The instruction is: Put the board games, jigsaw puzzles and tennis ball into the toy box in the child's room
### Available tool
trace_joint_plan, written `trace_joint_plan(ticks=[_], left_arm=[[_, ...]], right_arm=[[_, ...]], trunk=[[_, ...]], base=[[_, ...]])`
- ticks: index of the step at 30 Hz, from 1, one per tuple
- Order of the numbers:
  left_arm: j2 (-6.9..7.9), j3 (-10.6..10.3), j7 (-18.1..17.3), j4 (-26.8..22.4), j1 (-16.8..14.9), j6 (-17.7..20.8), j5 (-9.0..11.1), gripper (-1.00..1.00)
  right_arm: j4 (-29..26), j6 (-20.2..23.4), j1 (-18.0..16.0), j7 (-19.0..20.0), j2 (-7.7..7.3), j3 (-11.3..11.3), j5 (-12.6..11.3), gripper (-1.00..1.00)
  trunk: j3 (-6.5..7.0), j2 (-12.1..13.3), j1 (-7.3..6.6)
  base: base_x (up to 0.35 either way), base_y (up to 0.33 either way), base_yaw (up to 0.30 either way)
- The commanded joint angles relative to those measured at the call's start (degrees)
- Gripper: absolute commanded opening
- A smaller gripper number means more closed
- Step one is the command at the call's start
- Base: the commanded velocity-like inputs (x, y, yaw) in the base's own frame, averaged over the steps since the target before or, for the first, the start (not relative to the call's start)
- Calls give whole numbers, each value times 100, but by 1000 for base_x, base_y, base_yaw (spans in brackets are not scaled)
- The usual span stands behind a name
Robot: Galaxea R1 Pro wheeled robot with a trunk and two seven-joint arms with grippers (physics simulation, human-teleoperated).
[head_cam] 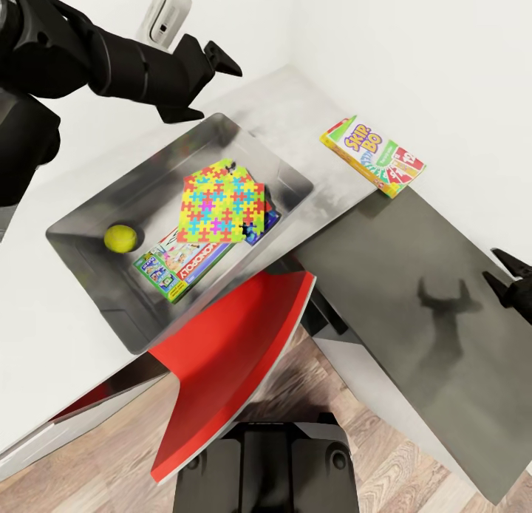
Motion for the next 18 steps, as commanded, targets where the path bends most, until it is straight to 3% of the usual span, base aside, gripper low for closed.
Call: trace_joint_plan(ticks=[1,9,13,18], left_arm=[[-30,-6,27,32,-8,8,26,100],[-289,-6,27,289,-8,8,26,100],[-418,-6,27,314,-8,8,26,100],[-434,-6,27,314,-8,8,26,100]], right_arm=[[3,50,-37,-3,33,-6,-16,100],[3,50,-77,-3,291,-6,204,100],[3,50,-77,-3,299,-6,204,100],[3,50,-77,-3,299,-6,204,100]], trunk=[[-7,-9,3],[-7,-9,3],[-7,-9,3],[-7,-9,3]], base=[[0,0,0],[0,0,0],[0,0,0],[0,0,0]])
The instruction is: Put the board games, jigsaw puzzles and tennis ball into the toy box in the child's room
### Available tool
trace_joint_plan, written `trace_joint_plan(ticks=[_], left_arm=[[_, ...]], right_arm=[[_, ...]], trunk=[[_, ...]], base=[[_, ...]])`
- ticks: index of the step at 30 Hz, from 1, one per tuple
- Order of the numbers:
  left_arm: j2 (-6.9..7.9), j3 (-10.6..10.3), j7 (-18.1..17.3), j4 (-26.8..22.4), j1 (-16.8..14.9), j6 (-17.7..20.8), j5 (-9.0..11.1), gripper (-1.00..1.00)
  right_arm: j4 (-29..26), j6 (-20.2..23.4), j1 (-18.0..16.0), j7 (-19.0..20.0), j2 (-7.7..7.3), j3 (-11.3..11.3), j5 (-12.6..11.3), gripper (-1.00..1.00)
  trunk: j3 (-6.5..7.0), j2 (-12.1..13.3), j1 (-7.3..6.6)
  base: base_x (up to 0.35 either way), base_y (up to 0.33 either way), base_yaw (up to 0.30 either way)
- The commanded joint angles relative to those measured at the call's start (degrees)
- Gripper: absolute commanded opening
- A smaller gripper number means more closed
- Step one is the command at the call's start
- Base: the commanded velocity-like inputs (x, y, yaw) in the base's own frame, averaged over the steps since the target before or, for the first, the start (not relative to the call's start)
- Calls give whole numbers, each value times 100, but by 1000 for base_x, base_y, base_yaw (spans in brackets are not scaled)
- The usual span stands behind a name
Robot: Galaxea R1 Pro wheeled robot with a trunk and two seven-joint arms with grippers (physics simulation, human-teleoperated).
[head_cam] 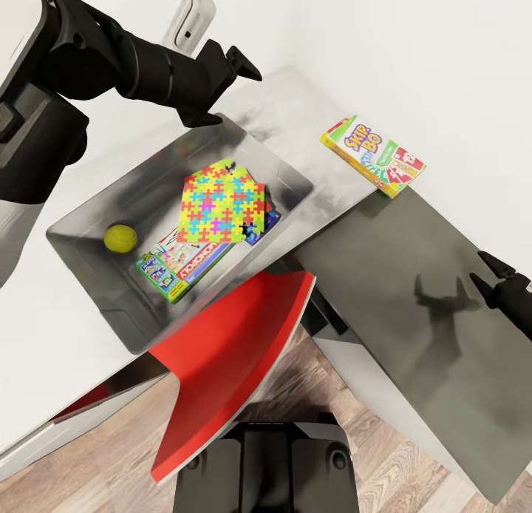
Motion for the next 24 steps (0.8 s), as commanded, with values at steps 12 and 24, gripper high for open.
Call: trace_joint_plan(ticks=[12,24], left_arm=[[4,-6,26,-2,-7,9,25,100],[69,54,27,-67,-4,74,90,100]], right_arm=[[2,50,-4,-2,0,-6,-49,100],[-63,116,61,-7,-65,-72,-116,100]], trunk=[[-7,-9,3],[-7,-9,3]], base=[[0,0,0],[0,0,0]])
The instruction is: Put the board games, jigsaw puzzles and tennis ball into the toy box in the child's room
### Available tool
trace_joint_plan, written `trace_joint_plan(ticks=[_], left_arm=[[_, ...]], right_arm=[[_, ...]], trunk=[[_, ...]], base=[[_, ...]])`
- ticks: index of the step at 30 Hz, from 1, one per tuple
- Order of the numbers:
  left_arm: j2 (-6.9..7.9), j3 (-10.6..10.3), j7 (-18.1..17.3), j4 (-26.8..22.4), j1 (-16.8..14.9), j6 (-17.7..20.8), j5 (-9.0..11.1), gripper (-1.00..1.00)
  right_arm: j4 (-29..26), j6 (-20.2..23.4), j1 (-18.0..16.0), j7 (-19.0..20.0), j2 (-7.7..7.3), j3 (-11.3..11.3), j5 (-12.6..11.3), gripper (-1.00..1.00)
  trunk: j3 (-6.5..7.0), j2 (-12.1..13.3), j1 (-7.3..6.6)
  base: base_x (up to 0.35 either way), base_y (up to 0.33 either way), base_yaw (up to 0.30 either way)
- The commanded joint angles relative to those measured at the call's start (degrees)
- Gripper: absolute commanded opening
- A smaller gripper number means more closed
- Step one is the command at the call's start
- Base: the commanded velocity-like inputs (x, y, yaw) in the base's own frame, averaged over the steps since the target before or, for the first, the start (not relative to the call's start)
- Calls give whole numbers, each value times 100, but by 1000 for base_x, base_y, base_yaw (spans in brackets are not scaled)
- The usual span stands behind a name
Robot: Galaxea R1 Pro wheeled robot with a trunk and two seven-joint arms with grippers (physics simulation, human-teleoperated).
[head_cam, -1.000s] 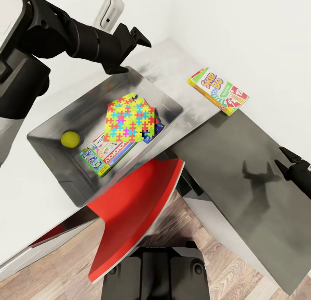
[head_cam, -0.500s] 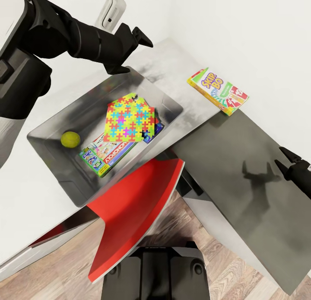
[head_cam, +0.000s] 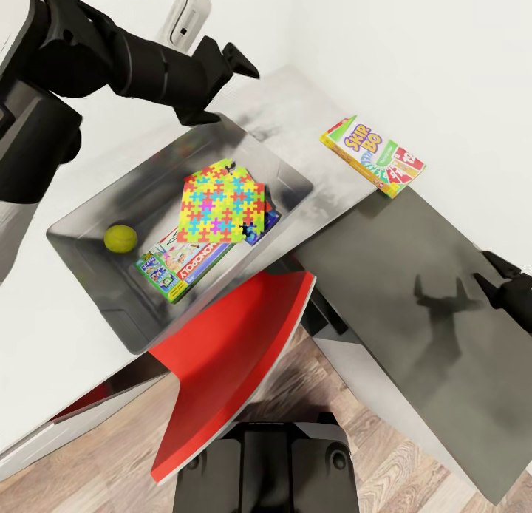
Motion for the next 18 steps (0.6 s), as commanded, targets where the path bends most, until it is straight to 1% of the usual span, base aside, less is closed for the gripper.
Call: trace_joint_plan(ticks=[1,5,11,18], left_arm=[[37,27,27,-35,-7,41,59,100],[167,156,33,-164,-6,170,186,100],[362,348,37,-357,-3,240,375,100],[590,573,39,-521,-5,281,434,100]], right_arm=[[-31,83,29,-3,-33,-39,-82,100],[-152,213,156,-3,-162,-168,-216,100],[-209,406,347,-3,-356,-362,-416,100],[-249,542,569,-2,-582,-427,-646,100]], trunk=[[-7,-9,4],[-7,-9,4],[-7,-9,4],[-7,-9,4]], base=[[0,0,0],[0,0,0],[0,0,0],[0,0,0]])
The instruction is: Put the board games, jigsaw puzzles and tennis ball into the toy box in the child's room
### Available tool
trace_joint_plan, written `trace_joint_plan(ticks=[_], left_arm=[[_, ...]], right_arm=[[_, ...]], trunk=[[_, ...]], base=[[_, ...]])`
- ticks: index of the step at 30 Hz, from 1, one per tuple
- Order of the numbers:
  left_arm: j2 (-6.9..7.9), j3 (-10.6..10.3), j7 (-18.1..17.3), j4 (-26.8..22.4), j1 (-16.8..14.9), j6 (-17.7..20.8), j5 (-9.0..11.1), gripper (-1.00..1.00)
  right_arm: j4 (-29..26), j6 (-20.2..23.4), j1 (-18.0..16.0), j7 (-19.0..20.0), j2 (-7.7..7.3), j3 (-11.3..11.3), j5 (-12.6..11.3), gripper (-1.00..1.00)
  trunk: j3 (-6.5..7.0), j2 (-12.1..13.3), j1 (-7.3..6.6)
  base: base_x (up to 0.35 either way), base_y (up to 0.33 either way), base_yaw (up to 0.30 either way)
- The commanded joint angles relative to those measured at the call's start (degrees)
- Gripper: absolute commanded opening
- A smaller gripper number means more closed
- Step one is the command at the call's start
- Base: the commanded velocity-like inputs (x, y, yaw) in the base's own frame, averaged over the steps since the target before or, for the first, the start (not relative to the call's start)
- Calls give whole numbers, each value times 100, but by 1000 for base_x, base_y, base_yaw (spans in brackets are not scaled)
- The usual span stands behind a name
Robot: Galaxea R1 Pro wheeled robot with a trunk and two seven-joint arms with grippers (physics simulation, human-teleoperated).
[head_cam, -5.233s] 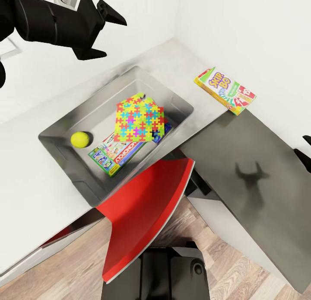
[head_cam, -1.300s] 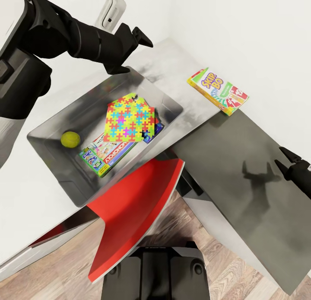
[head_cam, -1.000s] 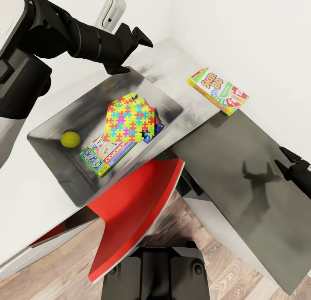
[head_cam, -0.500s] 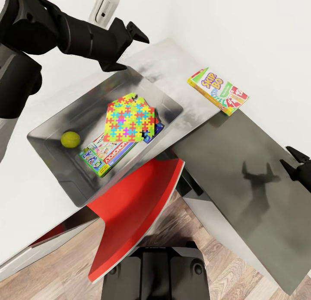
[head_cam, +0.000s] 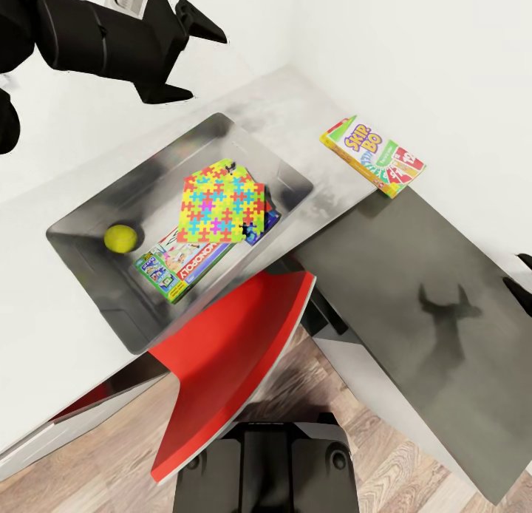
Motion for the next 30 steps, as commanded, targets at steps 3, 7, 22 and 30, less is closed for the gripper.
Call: trace_joint_plan(ticks=[3,7,22,30], left_arm=[[18,43,30,-12,-6,13,44,100],[26,53,31,-19,-7,18,51,100],[39,67,38,-31,-4,25,66,100],[40,68,39,-36,-5,26,67,100]], right_arm=[[-6,61,92,-3,-98,-13,-111,100],[-18,74,129,-2,-118,-17,-122,100],[-506,87,145,124,-81,16,-149,100],[-933,74,146,159,38,169,-151,100]], trunk=[[-7,-9,4],[-7,-9,4],[-7,-9,4],[-7,-9,4]], base=[[0,0,0],[0,0,0],[0,0,0],[0,0,0]])
